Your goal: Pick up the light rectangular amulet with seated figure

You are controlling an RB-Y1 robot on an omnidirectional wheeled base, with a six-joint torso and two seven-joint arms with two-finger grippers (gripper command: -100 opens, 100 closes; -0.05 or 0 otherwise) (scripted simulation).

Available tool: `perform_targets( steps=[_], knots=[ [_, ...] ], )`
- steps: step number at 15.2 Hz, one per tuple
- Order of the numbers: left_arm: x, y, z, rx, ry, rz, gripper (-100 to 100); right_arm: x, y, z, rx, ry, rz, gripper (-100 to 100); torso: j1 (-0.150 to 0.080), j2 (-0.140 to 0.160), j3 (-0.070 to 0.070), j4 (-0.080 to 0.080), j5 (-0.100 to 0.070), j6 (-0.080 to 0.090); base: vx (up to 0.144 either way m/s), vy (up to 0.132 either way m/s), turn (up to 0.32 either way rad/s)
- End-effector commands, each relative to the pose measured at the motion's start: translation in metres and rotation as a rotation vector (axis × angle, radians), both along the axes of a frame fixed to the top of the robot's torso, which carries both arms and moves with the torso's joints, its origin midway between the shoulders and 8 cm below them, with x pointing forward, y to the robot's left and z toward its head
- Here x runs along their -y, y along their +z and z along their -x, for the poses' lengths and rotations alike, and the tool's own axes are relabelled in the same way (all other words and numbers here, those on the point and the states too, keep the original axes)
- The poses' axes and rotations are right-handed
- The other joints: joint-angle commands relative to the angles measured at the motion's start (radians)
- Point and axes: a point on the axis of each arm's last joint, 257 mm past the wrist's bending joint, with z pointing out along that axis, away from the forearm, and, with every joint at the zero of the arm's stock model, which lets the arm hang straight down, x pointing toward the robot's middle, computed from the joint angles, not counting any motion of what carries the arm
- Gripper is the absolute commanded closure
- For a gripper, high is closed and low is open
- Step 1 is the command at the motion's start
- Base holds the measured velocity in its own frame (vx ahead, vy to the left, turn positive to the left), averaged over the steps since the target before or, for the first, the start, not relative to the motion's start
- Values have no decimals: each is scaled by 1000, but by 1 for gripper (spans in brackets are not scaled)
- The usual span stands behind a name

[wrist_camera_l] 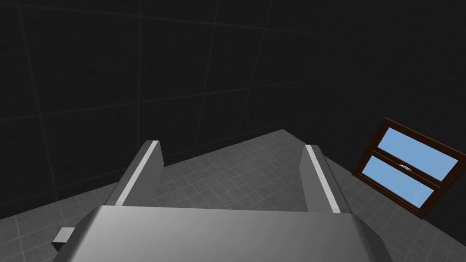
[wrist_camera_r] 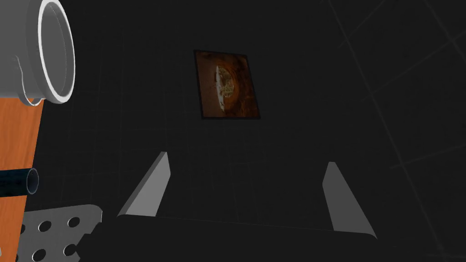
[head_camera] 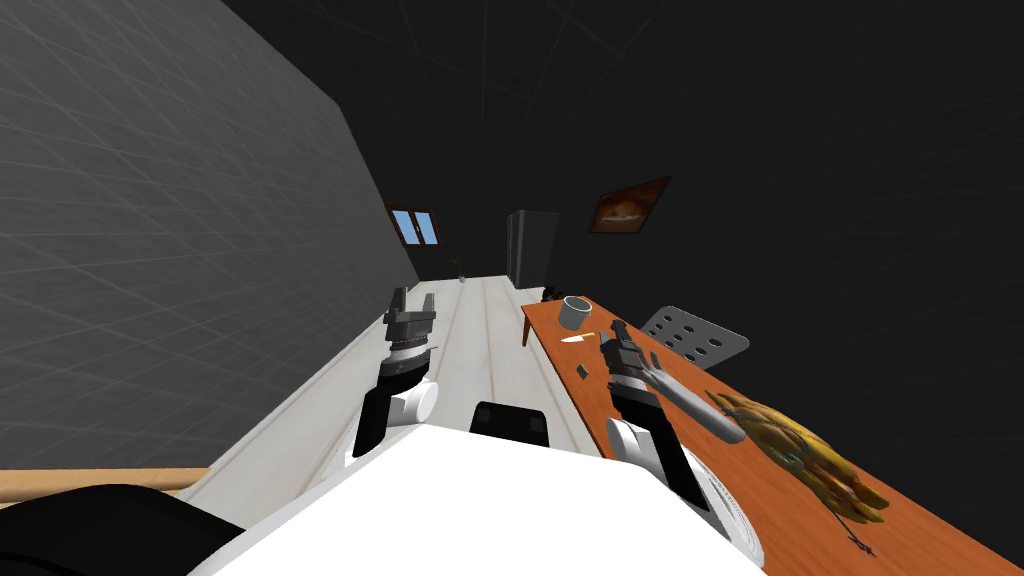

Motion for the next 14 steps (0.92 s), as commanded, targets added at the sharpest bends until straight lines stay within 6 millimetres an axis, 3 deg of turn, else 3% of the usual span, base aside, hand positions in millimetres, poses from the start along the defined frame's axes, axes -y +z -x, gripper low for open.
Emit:
perform_targets(
  steps=[1, 2, 3, 4, 5, 7, 8, 9, 10, 12, 13, 14],
  knots=[
    [0, 0, 0, 0, 0, 0, 0, 14, -27, -4, -72, 8, -58, -100, 0, 0, 0, 0, 0, 0, 106, 29, -2],
    [0, 0, 0, 0, 0, 0, 0, 14, -27, -4, -72, 8, -58, -100, 0, 0, 0, 0, 0, 0, 100, 26, -1],
    [0, 0, 0, 0, 0, 0, 0, 25, -47, -5, -125, 6, -100, -100, 0, 0, 0, 0, 0, 0, 105, 40, 0],
    [0, 0, 0, 0, 0, 0, 0, 25, -47, -5, -125, 7, -103, -100, 0, -1, 0, 0, 0, 0, 99, 45, 2],
    [0, 0, 0, 0, 0, 0, 0, 37, -67, -5, -179, 1, -143, -100, 1, 0, 0, 0, 0, 0, 94, 42, -6],
    [0, 0, 0, 0, 0, 0, 0, 38, -68, -5, -179, 3, -153, -100, 0, 0, 0, 0, 0, 0, 76, 35, -1],
    [0, 0, 0, 0, 0, 0, 0, 52, -91, -3, -237, -8, -203, -100, 0, 1, 1, 0, 0, 0, 71, 30, 0],
    [0, 0, 0, 0, 0, 0, 0, 52, -91, -3, -236, -6, -208, -100, 0, 2, 1, 0, 0, 0, 80, 32, -4],
    [0, 0, 0, 0, 0, 0, 0, 66, -112, 1, -287, -21, -255, -100, 0, 1, 1, 0, 0, 0, 103, 43, 1],
    [0, 0, 0, 0, 0, 0, 0, 66, -114, 1, -292, -21, -268, -100, 0, 0, 0, 0, 0, 0, 91, 32, -4],
    [0, 0, 0, 0, 0, 0, 0, 82, -135, 6, -343, -40, -322, -100, 0, 1, 0, 0, 0, 0, 86, 37, 4],
    [0, 0, 0, 0, 0, 0, 0, 82, -137, 6, -349, -40, -333, -100, 0, 1, 0, 0, 0, 0, 96, 38, 0]
  ],
)
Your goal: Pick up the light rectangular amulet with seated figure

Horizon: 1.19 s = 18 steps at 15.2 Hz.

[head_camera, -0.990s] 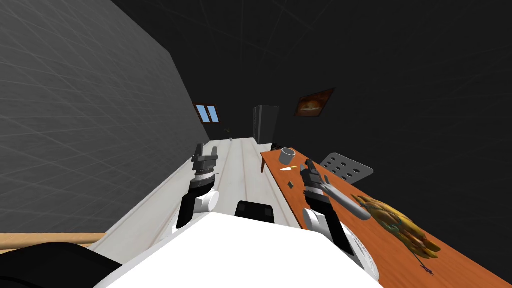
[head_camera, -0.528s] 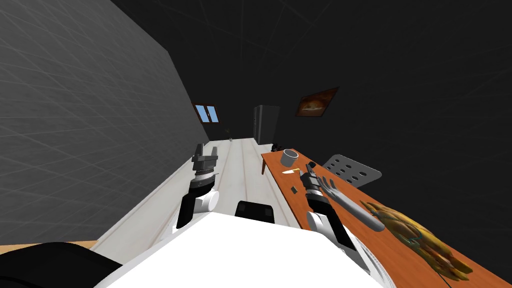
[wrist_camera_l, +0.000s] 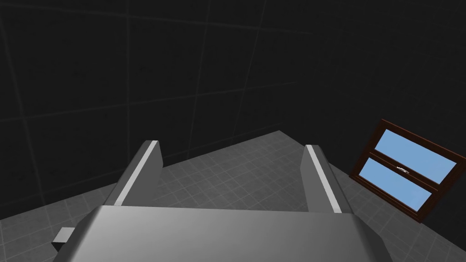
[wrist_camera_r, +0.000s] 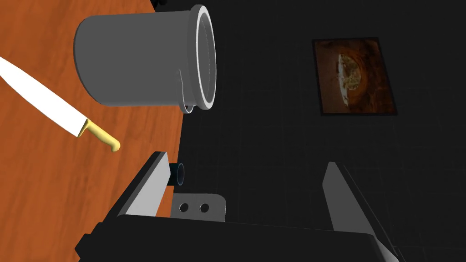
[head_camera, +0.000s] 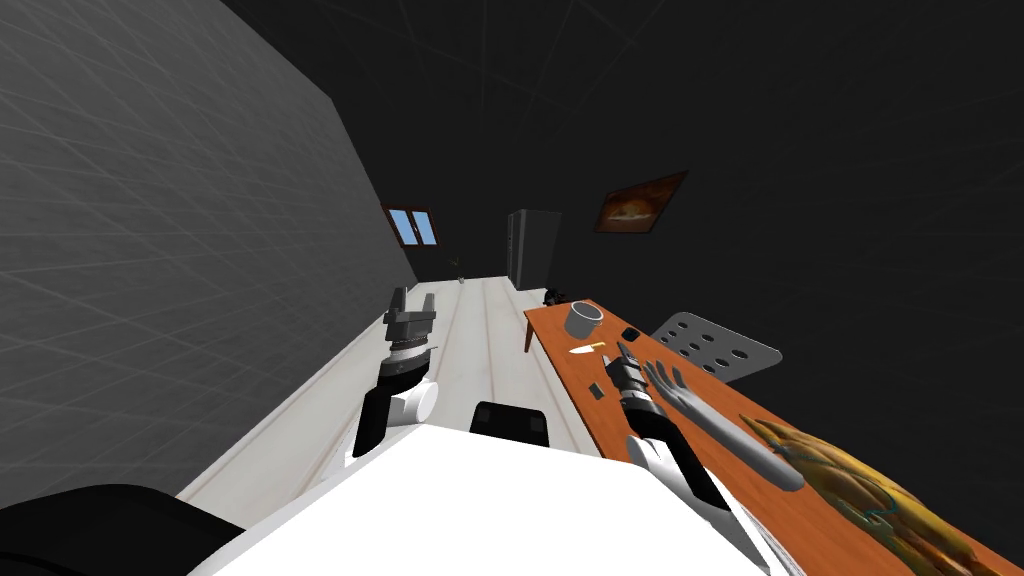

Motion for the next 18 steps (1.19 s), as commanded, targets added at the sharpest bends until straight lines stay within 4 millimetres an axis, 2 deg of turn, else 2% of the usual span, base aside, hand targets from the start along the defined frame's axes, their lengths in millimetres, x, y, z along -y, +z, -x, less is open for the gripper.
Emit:
perform_targets(
  steps=[1, 2, 3, 4, 6, 7, 9, 10, 12, 13, 15, 16, 18],
  knots=[
    [0, 0, 0, 0, 0, 0, 0, 9, -9, 2, -24, -9, -31, -100, 0, 0, 0, 0, 0, 0, 65, 23, -3],
    [0, 0, 0, 0, 0, 0, 0, 25, -32, 9, -83, -36, -86, -100, 0, 1, 0, 0, 0, 0, 80, 33, 1],
    [0, 0, 0, 0, 0, 0, 0, 25, -33, 9, -83, -37, -97, -100, 0, 1, 0, 0, 0, 0, 94, 36, 0],
    [0, 0, 0, 0, 0, 0, 0, 42, -53, 18, -132, -66, -144, -100, 0, 0, 0, 0, 0, 0, 124, 32, -1],
    [0, 0, 0, 0, 0, 0, 0, 42, -56, 19, -140, -70, -167, -100, 0, -2, -1, 0, 0, 0, 110, 33, -1],
    [0, 0, 0, 0, 0, 0, 0, 59, -78, 30, -194, -107, -221, -100, 0, -1, -1, 0, 0, 0, 93, 31, 2],
    [0, 0, 0, 0, 0, 0, 0, 59, -79, 30, -195, -110, -239, -100, 0, -1, 0, 0, 0, 0, 87, 37, 0],
    [0, 0, 0, 0, 0, 0, 0, 76, -100, 43, -246, -152, -295, -100, 0, 0, 0, 0, 0, 0, 94, 38, 1],
    [0, 0, 0, 0, 0, 0, 0, 76, -102, 44, -248, -156, -314, -100, 0, 0, 0, 0, 0, 0, 90, 38, -1],
    [0, 0, 0, 0, 0, 0, 0, 93, -119, 57, -286, -200, -371, -100, 0, 0, 0, 0, 0, 0, 108, 36, 3],
    [0, 0, 0, 0, 0, 0, 0, 93, -124, 59, -297, -208, -392, -100, 0, -1, -1, 0, 0, 0, 102, 34, -1],
    [0, 0, 0, 0, 0, 0, 0, 109, -141, 74, -342, -257, -453, -100, 0, 0, 0, 0, 0, 0, 95, 59, 6],
    [0, 0, 0, 0, 0, 0, 0, 109, -144, 76, -343, -265, -471, -100, 1, -1, 0, 0, 0, 0, 93, 34, -3]
  ],
)
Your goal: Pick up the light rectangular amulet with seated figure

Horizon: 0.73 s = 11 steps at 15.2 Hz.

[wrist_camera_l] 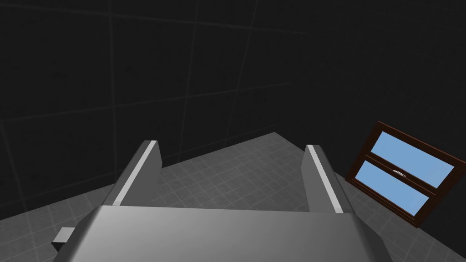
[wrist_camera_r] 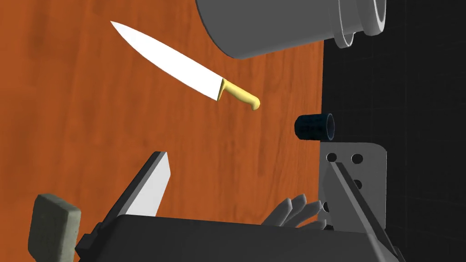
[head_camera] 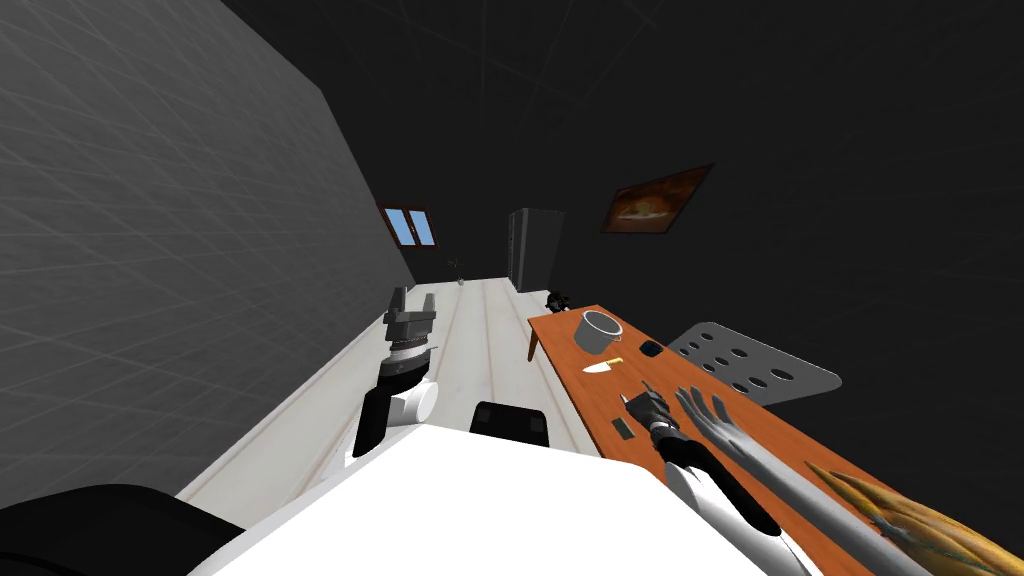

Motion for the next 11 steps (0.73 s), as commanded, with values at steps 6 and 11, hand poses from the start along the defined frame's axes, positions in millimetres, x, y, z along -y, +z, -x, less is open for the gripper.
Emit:
perform_targets(
  steps=[6, 11],
  knots=[
    [0, 0, 0, 0, 0, 0, 0, 33, -40, 42, -99, -147, -167, -100, 0, -1, 0, 0, 0, 0, 97, 33, 0],
    [0, 0, 0, 0, 0, 0, 0, 58, -71, 85, -177, -298, -314, -100, 0, -1, 0, 0, 0, 0, 103, 33, -1]
  ],
)
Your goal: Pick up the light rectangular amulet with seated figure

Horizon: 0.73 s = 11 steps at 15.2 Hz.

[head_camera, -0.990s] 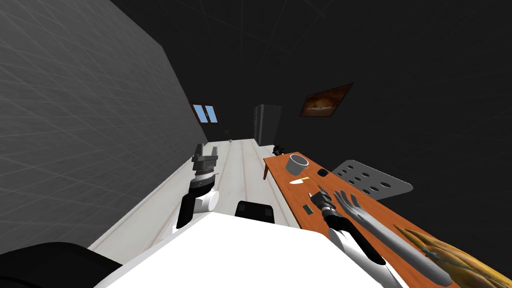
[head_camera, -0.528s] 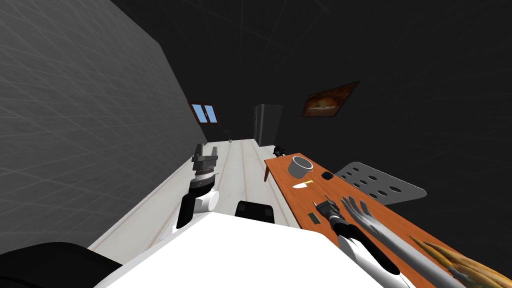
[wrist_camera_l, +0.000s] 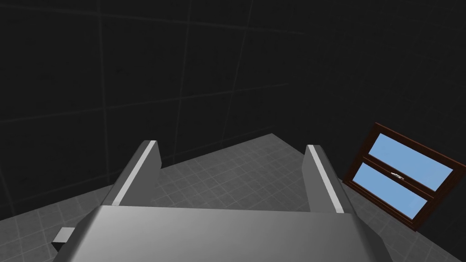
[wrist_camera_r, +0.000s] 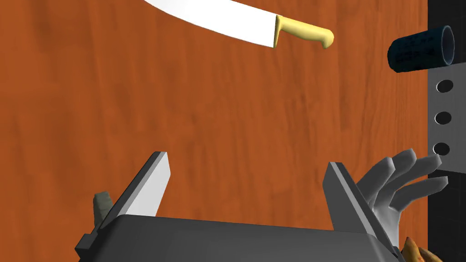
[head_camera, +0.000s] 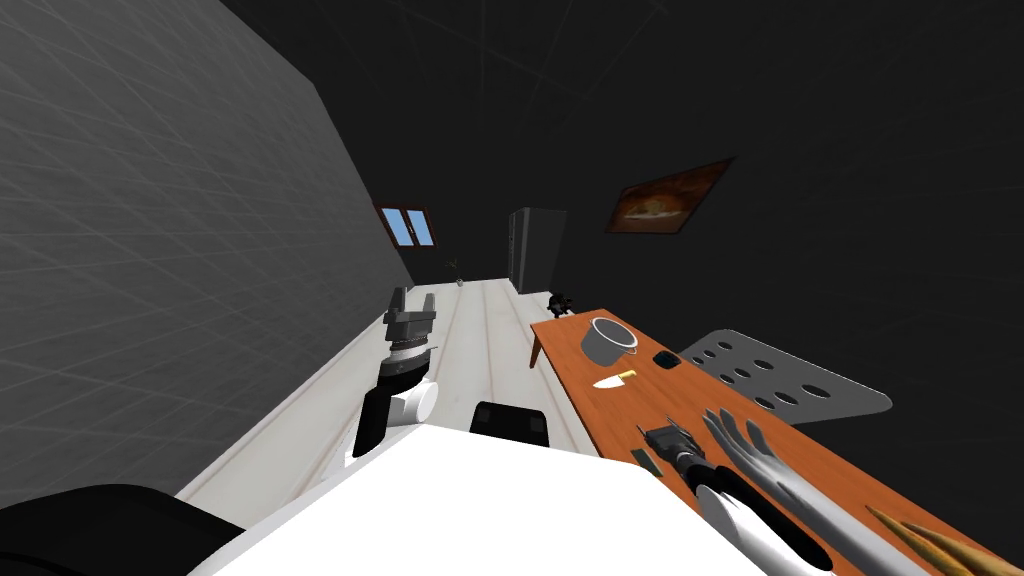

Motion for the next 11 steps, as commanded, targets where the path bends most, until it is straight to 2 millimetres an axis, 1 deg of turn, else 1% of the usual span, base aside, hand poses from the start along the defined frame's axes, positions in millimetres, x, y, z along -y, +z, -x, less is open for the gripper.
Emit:
perform_targets(
  steps=[1, 2, 4, 5, 7, 8, 9, 10, 11],
  knots=[
    [0, 0, 0, 0, 0, 0, 0, 6, -6, 10, -18, -35, -36, -100, 0, 0, 0, 0, 0, 0, 78, 27, -3],
    [0, 0, 0, 0, 0, 0, 0, 17, -17, 31, -54, -101, -89, -100, 0, 1, 0, 0, 0, 0, 96, 26, -1],
    [0, 0, 0, 0, 0, 0, 0, 16, -19, 33, -54, -116, -105, -100, 0, 0, 0, 0, 0, 0, 95, 31, -3],
    [0, 0, 0, 0, 0, 0, 0, 24, -29, 52, -85, -186, -165, -100, 0, 1, 0, 0, 0, 0, 97, 44, -2],
    [0, 0, 0, 0, 0, 0, 0, 25, -31, 55, -87, -199, -173, -100, 0, 0, 0, 0, 0, 0, 90, 39, -3],
    [0, 0, 0, 0, 0, 0, 0, 33, -39, 75, -113, -272, -227, -100, 0, 1, 0, 0, 0, 0, 106, 38, -4],
    [0, 0, 0, 0, 0, 0, 0, 32, -41, 77, -117, -283, -238, -100, 0, 0, 0, 0, 0, 0, 112, 39, -4],
    [0, 0, 0, 0, 0, 0, 0, 39, -45, 93, -133, -344, -279, -100, 0, 0, 0, 0, 0, 0, 116, 41, -9],
    [0, 0, 0, 0, 0, 0, 0, 37, -49, 98, -145, -366, -299, -100, 0, -1, 0, 0, 0, 0, 121, 40, -4]
  ],
)
